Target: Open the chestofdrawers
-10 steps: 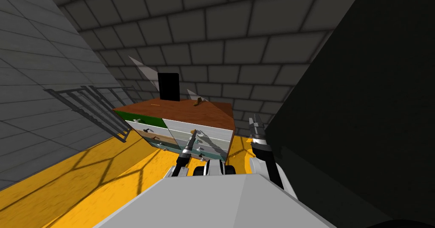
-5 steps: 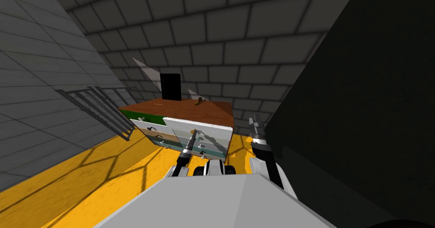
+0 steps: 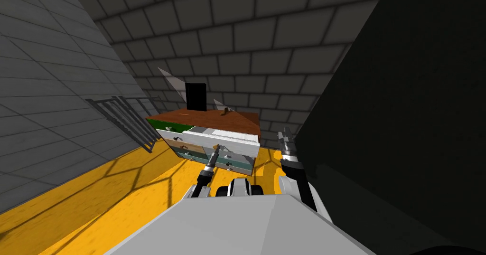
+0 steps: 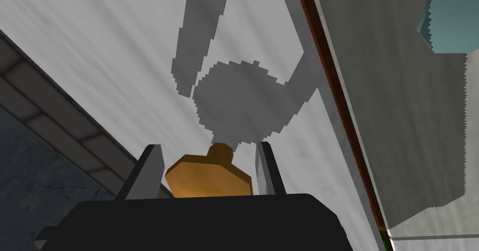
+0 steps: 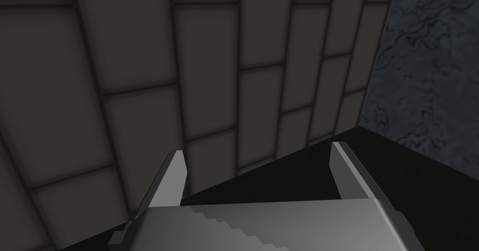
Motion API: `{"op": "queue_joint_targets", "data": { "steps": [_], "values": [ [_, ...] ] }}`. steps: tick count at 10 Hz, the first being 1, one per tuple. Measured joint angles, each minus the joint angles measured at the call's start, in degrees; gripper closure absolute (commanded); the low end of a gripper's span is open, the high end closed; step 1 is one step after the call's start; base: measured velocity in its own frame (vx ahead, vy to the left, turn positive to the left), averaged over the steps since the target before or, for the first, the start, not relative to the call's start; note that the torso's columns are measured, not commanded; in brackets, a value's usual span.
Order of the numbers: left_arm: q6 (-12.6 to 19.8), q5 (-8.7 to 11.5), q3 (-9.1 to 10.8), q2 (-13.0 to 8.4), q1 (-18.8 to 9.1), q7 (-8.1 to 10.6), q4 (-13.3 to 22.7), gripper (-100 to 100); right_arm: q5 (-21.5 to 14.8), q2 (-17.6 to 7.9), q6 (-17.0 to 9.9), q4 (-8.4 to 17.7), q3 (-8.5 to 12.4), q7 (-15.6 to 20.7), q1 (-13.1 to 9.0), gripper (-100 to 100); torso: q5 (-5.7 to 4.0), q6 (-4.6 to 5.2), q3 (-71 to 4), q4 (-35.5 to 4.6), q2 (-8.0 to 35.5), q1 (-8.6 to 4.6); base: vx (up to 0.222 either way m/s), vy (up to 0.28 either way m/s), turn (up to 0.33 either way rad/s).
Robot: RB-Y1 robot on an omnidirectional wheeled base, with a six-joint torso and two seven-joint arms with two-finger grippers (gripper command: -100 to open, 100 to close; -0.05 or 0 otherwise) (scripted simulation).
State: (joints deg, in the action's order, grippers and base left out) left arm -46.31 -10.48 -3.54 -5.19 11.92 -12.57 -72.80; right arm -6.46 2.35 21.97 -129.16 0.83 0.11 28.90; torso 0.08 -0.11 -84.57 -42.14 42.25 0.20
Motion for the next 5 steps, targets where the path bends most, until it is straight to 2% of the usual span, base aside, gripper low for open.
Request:
{"op": "queue_joint_targets", "data": {
  "steps": [1, 3, 5],
  "values": [
    [0.28, -0.06, -0.14, -0.12, 0.25, 0.18, -0.42, 100, 0.0, 0.0, 0.0, 0.0, 0.0, 0.0, 0.0, 0, 0.01, -0.01, 0.02, 0.0, 0.03, 0.03, -0.217, 0.022, 0.039],
    [0.65, -0.09, -0.19, -0.35, 0.34, 0.4, -0.43, 100, 0.0, 0.0, 0.0, 0.0, 0.0, 0.0, 0.01, 0, -0.06, 0.09, -0.21, -0.04, -0.36, -0.15, -0.12, 0.017, 0.019],
    [0.36, -0.15, -0.42, -0.51, 0.72, 0.6, -0.96, 100, 0.0, 0.0, 0.0, 0.0, 0.0, 0.0, 0.0, 0, -0.01, 0.05, 0.0, 0.0, 0.0, -0.05, -0.182, 0.043, 0.019]
  ]
}}
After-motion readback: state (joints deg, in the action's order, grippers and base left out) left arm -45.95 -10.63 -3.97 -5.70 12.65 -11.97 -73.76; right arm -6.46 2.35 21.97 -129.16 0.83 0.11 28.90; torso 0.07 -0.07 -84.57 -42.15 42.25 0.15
